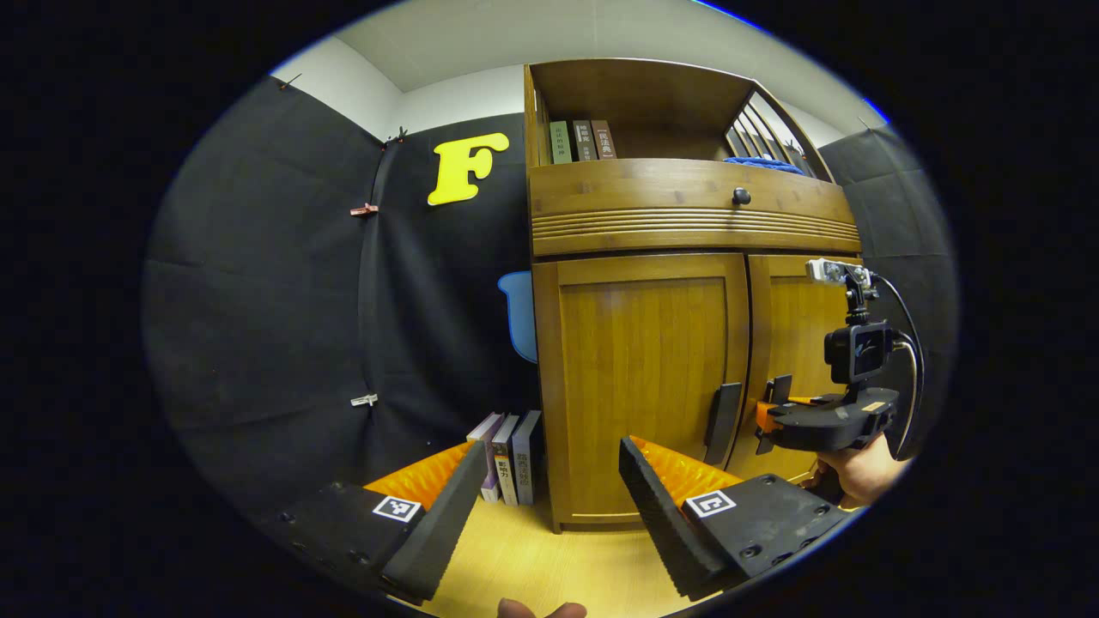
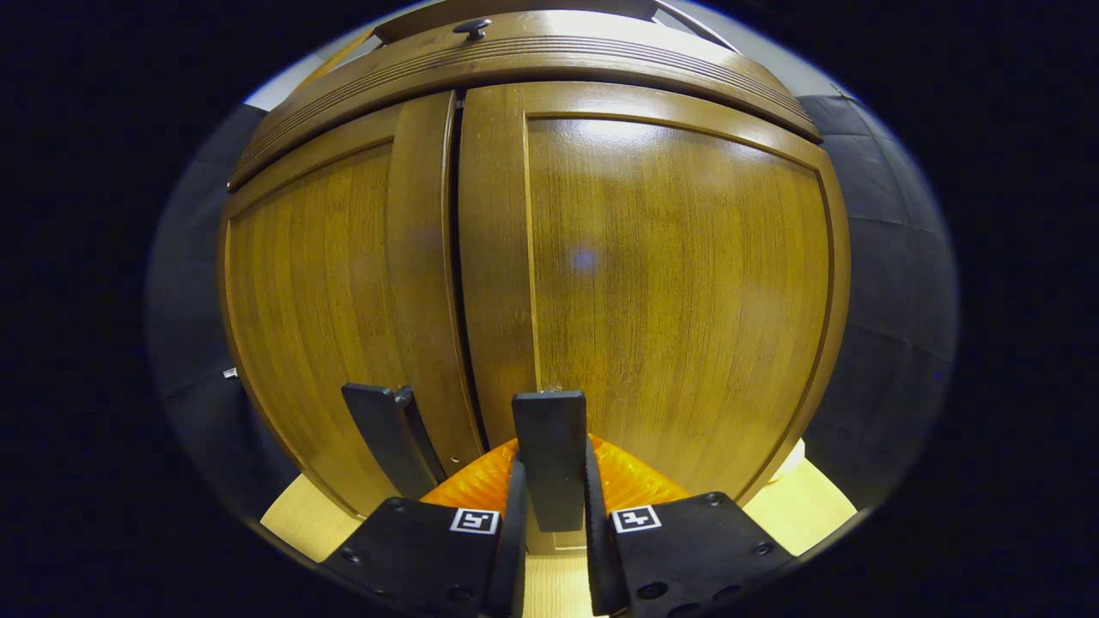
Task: Open the right door of the double-door shoe cabinet with the right hand, and open the left door with the left hand.
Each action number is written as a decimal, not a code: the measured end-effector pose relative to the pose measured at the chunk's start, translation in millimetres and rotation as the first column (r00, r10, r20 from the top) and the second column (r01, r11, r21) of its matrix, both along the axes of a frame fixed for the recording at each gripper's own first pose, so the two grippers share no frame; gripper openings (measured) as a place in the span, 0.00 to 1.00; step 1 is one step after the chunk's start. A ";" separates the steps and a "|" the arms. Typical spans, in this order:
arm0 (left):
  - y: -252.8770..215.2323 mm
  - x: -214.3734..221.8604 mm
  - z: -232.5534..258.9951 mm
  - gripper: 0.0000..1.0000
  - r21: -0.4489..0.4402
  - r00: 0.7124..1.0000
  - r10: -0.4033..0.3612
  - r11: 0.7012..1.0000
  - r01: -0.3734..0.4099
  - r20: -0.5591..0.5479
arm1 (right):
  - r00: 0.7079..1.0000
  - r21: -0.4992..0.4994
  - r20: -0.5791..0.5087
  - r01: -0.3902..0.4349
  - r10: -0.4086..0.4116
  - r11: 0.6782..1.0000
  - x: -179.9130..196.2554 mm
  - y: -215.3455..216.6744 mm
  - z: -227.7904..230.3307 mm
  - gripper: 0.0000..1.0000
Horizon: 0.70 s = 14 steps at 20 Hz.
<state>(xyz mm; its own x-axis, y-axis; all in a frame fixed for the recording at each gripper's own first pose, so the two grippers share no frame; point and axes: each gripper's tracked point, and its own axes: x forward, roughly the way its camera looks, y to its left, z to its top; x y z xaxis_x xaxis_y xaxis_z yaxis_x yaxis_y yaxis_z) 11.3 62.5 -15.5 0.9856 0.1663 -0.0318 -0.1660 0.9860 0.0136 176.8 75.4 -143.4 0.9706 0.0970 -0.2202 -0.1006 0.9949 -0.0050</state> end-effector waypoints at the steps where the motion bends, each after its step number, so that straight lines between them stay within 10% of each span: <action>1: 0.0 -1.4 0.6 0.96 -0.002 1.000 0.003 1.000 -0.003 0.000 | 1.000 -0.005 0.002 -0.015 0.015 1.000 -4.2 -0.9 3.3 0.30; 14: -40.3 -19.6 2.2 0.96 -0.025 0.998 -0.070 0.997 0.071 0.005 | 0.983 0.053 -0.016 -0.182 0.183 0.982 -11.2 -7.7 20.1 0.26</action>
